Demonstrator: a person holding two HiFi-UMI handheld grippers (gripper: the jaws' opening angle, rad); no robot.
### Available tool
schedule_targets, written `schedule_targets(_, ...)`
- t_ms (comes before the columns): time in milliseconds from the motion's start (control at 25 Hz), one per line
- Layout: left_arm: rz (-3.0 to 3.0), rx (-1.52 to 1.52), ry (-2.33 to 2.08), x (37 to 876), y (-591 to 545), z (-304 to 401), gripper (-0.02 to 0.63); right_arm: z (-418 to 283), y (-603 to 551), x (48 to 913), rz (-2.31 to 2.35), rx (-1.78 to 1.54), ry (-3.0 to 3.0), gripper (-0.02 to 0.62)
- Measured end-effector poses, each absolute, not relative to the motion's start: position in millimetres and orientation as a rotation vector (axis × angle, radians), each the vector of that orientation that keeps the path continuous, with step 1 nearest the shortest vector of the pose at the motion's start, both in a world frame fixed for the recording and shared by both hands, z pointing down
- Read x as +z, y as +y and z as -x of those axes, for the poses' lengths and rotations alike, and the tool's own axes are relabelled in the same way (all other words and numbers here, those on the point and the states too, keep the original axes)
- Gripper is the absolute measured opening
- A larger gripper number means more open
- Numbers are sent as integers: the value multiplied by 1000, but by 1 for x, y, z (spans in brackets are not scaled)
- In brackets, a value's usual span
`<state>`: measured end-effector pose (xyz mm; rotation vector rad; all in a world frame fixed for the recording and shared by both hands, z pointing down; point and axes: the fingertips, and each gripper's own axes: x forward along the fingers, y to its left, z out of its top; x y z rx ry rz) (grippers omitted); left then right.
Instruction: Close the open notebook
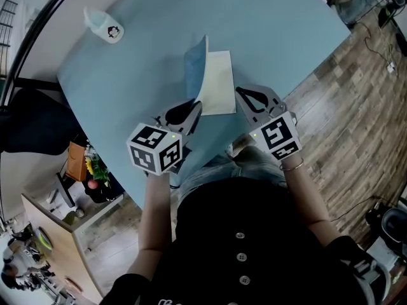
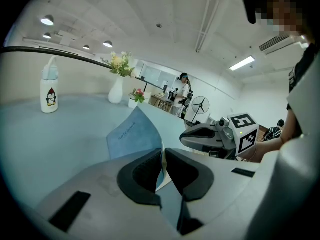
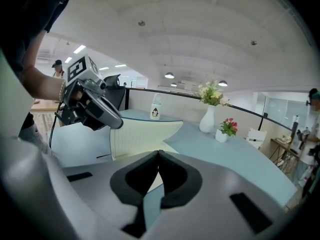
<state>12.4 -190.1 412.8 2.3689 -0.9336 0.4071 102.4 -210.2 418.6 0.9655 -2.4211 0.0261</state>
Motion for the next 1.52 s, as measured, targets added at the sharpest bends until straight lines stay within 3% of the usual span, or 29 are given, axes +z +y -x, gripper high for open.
schedule_targets(1520, -2353, 576, -765, 466, -186, -74, 38, -142, -203, 454, -1082, 275, -2410, 2)
